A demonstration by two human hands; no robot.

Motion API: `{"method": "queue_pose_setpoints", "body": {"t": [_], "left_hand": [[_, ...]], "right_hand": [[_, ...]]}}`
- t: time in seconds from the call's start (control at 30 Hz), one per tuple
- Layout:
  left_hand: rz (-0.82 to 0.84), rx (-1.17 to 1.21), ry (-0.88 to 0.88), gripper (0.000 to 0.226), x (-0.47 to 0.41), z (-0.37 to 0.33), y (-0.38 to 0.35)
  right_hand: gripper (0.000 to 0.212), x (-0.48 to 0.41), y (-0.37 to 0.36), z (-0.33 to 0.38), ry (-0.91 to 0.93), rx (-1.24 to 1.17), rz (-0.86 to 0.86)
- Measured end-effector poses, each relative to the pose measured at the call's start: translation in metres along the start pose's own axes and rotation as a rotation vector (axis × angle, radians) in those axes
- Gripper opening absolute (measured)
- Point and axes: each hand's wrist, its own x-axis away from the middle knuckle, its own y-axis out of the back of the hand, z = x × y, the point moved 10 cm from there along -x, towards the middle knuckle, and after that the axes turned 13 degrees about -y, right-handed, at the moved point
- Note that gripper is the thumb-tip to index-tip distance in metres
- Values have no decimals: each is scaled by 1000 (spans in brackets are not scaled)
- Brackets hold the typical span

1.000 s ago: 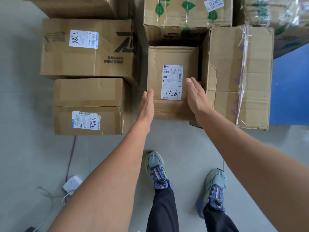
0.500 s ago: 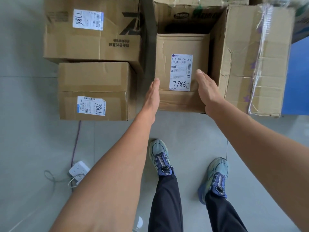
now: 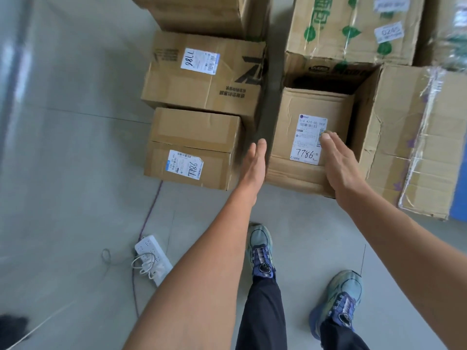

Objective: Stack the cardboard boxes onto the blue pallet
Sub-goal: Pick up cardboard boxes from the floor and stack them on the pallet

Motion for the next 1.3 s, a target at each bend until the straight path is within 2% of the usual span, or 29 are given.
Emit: {"method": "queue_pose_setpoints", "body": {"t": [0.3, 0.53, 0.63, 0.87, 1.07, 1.17, 1.23, 1.3], "left_hand": [[-181, 90, 83, 73, 23, 33, 98], [-273, 179, 191, 62, 7, 89, 164], [-294, 221, 229, 58, -8, 112, 180], [-320, 173, 259, 59, -47, 144, 216], [-340, 59, 269, 59, -51, 149, 230], [-423, -14, 316, 55, -46, 157, 245], [-518, -35, 374, 54, -42, 166, 262], [-587, -68, 402, 55, -38, 172, 277]], "right_hand": [[59, 22, -113, 40, 59, 141, 163], [66, -29, -198, 27, -55, 184, 160], [66, -59, -224, 14, -177, 155, 118], [72, -101, -273, -10, -259, 139, 118], [79, -85, -294, -33, -222, 213, 117], [80, -66, -308, -52, -273, 239, 209], [75, -64, -311, -55, -260, 358, 233], [64, -75, -300, -35, -138, 588, 99]]}}
